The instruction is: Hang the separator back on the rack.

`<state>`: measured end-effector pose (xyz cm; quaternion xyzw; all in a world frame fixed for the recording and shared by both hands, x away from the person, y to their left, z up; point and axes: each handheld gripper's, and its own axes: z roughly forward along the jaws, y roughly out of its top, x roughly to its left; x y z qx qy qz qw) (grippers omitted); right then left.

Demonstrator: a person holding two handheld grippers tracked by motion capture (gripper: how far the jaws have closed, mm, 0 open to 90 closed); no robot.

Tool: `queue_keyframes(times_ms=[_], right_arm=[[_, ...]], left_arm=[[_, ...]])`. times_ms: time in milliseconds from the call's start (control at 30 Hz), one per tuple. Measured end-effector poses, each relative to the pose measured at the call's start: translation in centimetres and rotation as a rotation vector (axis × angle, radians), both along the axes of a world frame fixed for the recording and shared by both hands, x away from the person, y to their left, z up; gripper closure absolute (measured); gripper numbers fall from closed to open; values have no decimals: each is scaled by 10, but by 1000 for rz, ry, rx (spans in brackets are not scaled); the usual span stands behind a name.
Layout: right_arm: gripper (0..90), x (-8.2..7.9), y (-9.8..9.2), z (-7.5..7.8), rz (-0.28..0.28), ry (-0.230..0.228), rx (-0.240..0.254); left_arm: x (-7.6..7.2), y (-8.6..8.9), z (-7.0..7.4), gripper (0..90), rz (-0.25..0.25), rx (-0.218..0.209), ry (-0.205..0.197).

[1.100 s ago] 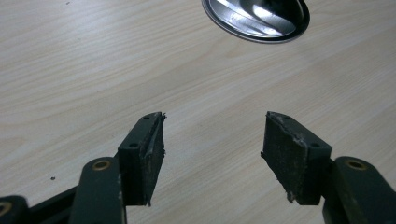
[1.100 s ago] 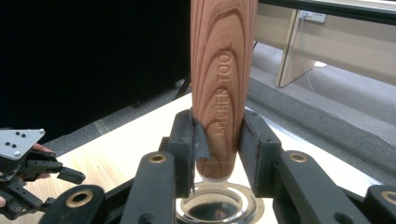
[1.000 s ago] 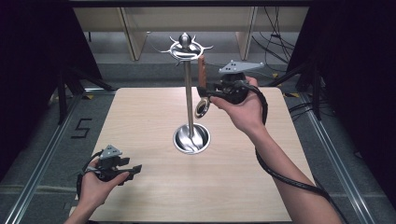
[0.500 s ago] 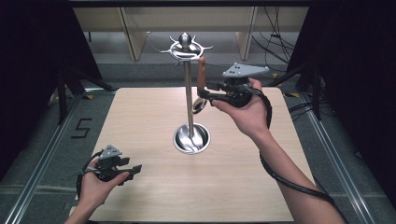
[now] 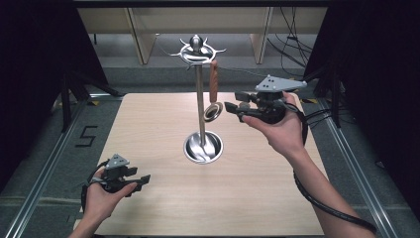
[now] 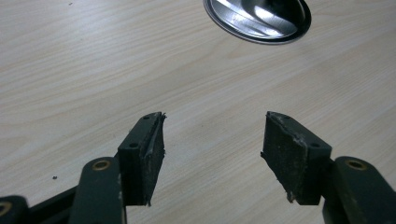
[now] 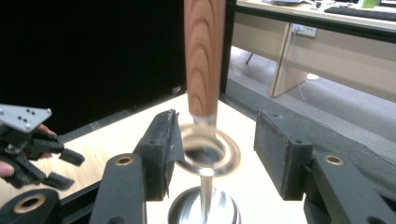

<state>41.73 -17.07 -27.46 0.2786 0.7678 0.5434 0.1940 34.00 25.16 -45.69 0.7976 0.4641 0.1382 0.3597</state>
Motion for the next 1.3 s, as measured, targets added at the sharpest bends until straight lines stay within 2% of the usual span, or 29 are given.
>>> queue_keyframes(times_ms=[33, 67, 200, 333, 433, 467, 500, 633, 667, 733, 933, 967, 1167, 1200, 1300], right_arm=[[500, -1, -4, -1, -1, -8, -9], [500, -3, -6, -3, -8, 14, -2], [504, -6, -21, -9, -15, 8, -11], [508, -11, -33, -16, -36, 23, -4], [508, -15, -42, -21, -52, 28, -21], [508, -16, -44, -24, -58, 47, -6], [508, -18, -46, -26, -61, 57, -12], [507, -20, -56, -36, -86, 59, -13], [506, -21, -60, -38, -86, 72, -21], [506, -21, -65, -42, -86, 69, -26], [503, -25, -80, -55, -119, 107, -30], [502, -25, -82, -58, -127, 90, -32], [499, -29, -97, -78, -166, 137, -45], [499, -28, -99, -82, -169, 127, -44], [498, -29, -107, -94, -175, 135, -57]], left_arm=[[0, 0, 0, 378, 1, 0, -1], [0, 0, 0, 379, 1, 0, 0], [0, 0, 0, 378, 4, -1, -3], [0, 0, 0, 376, 5, -2, -5], [0, -1, 0, 376, 12, -3, -11], [0, 0, 0, 376, 8, -2, -6], [0, 0, 0, 376, 8, -2, -6], [0, -1, 0, 376, 16, 3, -23], [0, -1, -1, 376, 20, -7, -21], [0, 0, 0, 376, 12, -5, -7], [0, -1, -1, 376, 20, -6, -18], [0, 0, 0, 376, 11, -2, -6], [0, 0, 0, 376, 12, -2, -6], [0, 0, 0, 376, 12, -2, -6], [0, -1, 0, 376, 16, 3, -6]])
